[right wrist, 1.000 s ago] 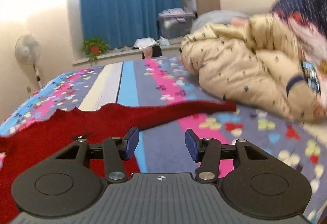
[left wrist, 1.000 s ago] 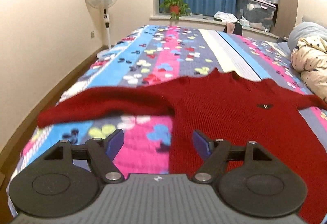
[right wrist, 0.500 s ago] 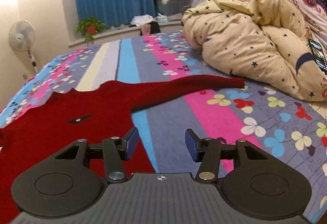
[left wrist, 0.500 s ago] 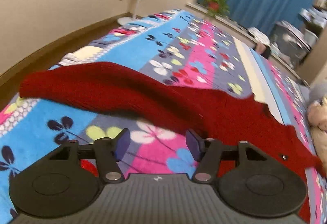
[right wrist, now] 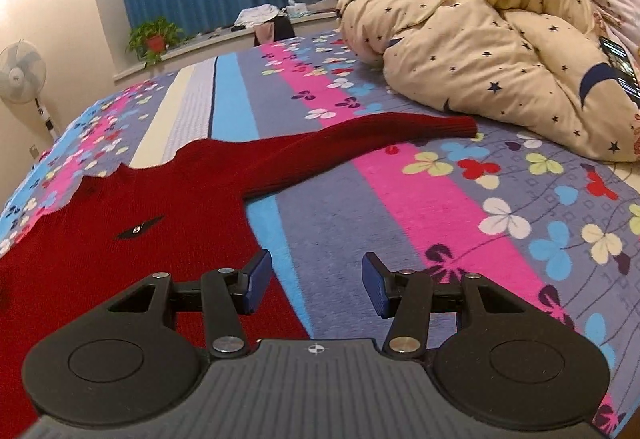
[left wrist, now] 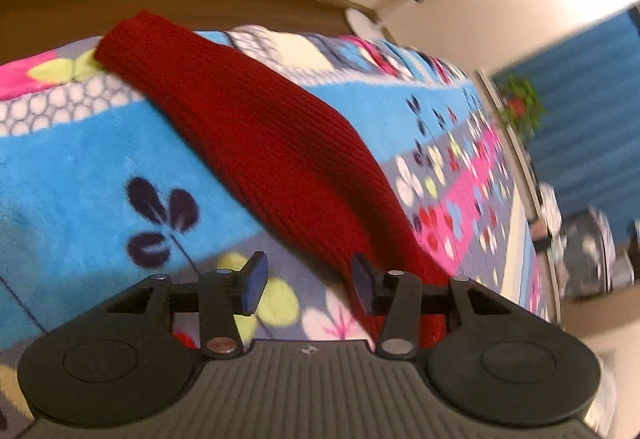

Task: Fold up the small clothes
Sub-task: 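Release the sweater and lift both grippers away from it, then grasp a red sweater sleeve with the left gripper and fold it across the body, then grasp the other sleeve with the right gripper, fold it across the body, release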

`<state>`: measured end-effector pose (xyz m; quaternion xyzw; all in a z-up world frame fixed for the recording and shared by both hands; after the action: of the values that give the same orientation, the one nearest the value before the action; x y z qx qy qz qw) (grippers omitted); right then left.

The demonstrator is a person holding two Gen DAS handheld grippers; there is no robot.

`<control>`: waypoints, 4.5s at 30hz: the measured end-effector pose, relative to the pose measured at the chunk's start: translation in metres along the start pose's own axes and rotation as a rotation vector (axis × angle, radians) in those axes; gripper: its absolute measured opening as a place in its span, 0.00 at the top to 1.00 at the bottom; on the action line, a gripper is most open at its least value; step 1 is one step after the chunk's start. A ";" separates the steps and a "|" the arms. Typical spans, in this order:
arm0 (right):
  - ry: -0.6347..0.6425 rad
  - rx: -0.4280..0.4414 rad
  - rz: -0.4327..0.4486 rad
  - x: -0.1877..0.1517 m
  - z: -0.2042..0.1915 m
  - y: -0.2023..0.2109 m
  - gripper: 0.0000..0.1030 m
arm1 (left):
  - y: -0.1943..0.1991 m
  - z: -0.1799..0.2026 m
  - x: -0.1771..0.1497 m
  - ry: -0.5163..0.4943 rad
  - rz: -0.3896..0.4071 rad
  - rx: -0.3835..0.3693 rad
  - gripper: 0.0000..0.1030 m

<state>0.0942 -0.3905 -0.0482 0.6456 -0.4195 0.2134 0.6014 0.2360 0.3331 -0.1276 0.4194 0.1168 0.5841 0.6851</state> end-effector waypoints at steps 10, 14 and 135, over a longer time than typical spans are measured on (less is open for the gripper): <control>0.047 0.011 -0.025 -0.003 -0.017 -0.009 0.49 | -0.029 -0.026 0.020 0.148 0.003 0.000 0.52; 0.066 0.011 -0.036 -0.004 -0.019 -0.012 0.49 | -0.034 -0.022 0.024 0.117 0.042 0.017 0.53; -0.619 -0.227 0.395 0.146 0.065 -0.195 0.94 | -0.096 0.179 -0.181 -1.019 -0.178 -0.004 0.48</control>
<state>0.3163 -0.5091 -0.0632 0.5154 -0.7184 0.0723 0.4615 0.3675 0.0951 -0.1444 0.6379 -0.1975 0.2450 0.7029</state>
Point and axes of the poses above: each gripper's, at about its wrist camera, not at the fingertips, and y roughly against the way its jaws point, z to its right, x to its top, the point moved 5 cm from there along -y, roughly the way its jaws point, and after that the axes turned 1 degree about x, right-handed, at the moved point
